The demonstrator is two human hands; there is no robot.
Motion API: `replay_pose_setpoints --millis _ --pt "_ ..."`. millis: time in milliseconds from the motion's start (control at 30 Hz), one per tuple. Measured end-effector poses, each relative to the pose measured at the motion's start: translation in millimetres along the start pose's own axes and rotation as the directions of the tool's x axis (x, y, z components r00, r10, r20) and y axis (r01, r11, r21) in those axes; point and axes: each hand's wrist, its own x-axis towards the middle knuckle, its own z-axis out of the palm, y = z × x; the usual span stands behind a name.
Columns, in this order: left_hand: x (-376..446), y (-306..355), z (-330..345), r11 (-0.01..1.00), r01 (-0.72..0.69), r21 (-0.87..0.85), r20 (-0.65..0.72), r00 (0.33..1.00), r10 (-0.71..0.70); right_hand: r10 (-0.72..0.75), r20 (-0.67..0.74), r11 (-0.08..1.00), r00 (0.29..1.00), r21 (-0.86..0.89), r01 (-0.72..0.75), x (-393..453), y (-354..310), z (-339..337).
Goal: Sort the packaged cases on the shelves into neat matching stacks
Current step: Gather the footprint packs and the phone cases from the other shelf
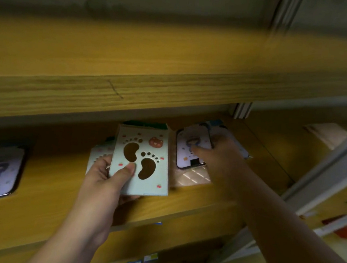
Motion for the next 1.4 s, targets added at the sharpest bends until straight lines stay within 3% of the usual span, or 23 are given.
replay_pose_setpoints --millis 100,233,300,367,433,500,533,667,767,1000,1200,1400 --pt "-7 2 3 1.000 -0.018 -0.006 -0.013 1.000 0.018 0.097 0.119 0.915 0.988 0.380 -0.135 -11 -1 -11" --pt "-26 6 13 0.999 -0.043 -0.012 -0.032 0.999 0.043 0.133 0.096 0.822 0.986 0.545 -0.164 -40 2 -36" --pt "-38 6 24 0.999 -0.049 -0.015 -0.017 0.999 0.049 0.110 0.052 0.856 0.993 0.502 -0.121 -58 12 -56" --pt "-54 3 40 0.999 -0.041 -0.017 0.002 0.999 0.041 0.021 0.027 0.991 0.999 0.129 -0.024 -70 24 -81" --pt "-73 0 61 0.999 -0.030 -0.037 0.016 0.999 0.030 0.016 -0.007 0.999 1.000 -0.038 -0.016 -84 34 -106" --pt "-94 -6 87 0.998 -0.019 -0.058 0.032 0.999 0.021 0.073 0.058 0.995 0.996 0.057 -0.076 -101 44 -136" --pt "-106 -9 101 0.997 -0.015 -0.070 0.043 0.999 0.018 0.083 0.120 0.972 0.989 0.211 -0.107 -113 49 -149" --pt "-160 -19 160 0.995 -0.023 -0.099 0.100 0.994 0.033 -0.010 0.168 0.702 0.986 0.703 -0.113 -161 83 -214" --pt "-200 -31 205 0.994 -0.045 -0.101 0.101 0.993 0.055 0.007 0.205 0.756 0.979 0.640 -0.140 -175 114 -260" --pt "-258 -64 311 0.996 -0.030 -0.082 0.095 0.995 0.038 0.186 0.159 0.648 0.970 0.722 -0.243 -180 192 -359" --pt "-255 -74 397 0.998 0.055 0.000 0.182 0.982 -0.054 0.220 -0.030 0.603 0.975 0.790 -0.112 -176 256 -423" --pt "-222 -97 472 0.991 0.124 0.043 0.224 0.966 -0.131 0.231 -0.080 0.573 0.970 0.817 -0.069 -151 309 -470"
